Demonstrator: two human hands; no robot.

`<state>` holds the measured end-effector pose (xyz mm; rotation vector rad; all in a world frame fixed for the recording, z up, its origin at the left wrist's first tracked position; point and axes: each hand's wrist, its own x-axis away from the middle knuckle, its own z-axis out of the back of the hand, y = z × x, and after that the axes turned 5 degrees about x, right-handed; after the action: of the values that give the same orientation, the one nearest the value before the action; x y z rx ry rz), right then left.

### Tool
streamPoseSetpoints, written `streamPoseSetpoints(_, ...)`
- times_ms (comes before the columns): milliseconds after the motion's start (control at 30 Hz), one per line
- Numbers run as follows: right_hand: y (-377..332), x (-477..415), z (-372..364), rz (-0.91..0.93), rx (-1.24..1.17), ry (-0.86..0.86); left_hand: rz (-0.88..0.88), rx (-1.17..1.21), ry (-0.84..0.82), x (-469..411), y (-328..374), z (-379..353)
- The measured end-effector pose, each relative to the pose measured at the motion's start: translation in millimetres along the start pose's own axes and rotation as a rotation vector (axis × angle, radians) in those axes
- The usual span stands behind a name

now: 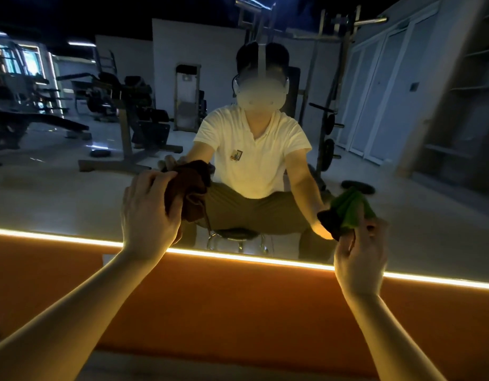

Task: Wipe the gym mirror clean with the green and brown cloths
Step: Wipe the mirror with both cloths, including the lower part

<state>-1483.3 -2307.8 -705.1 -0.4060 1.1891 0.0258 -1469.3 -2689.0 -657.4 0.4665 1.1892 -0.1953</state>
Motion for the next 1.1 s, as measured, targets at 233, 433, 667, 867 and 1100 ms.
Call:
streamPoseSetpoints(233,-146,23,-61,0.274,-0.175,-0.033,0.283,0.205,0.176,-13,-20,34)
streamPoseSetpoints(433,-168,62,-76,0.668,-0.101,-0.293,0.267,0.056,0.122,-12,-59,39)
streamPoseSetpoints(667,-182,-66,-46,0.213,-0.097,0.070,0.120,-0.053,0.045,-2,-76,30)
streamPoseSetpoints(867,-210,-5,-78,0.512,-0.093,-0.020,0.065,-0.008,0.075,1,-85,25)
streamPoseSetpoints(1100,-172,17,-79,0.848,-0.044,-0.148,0.000,0.035,0.076,1,-92,21)
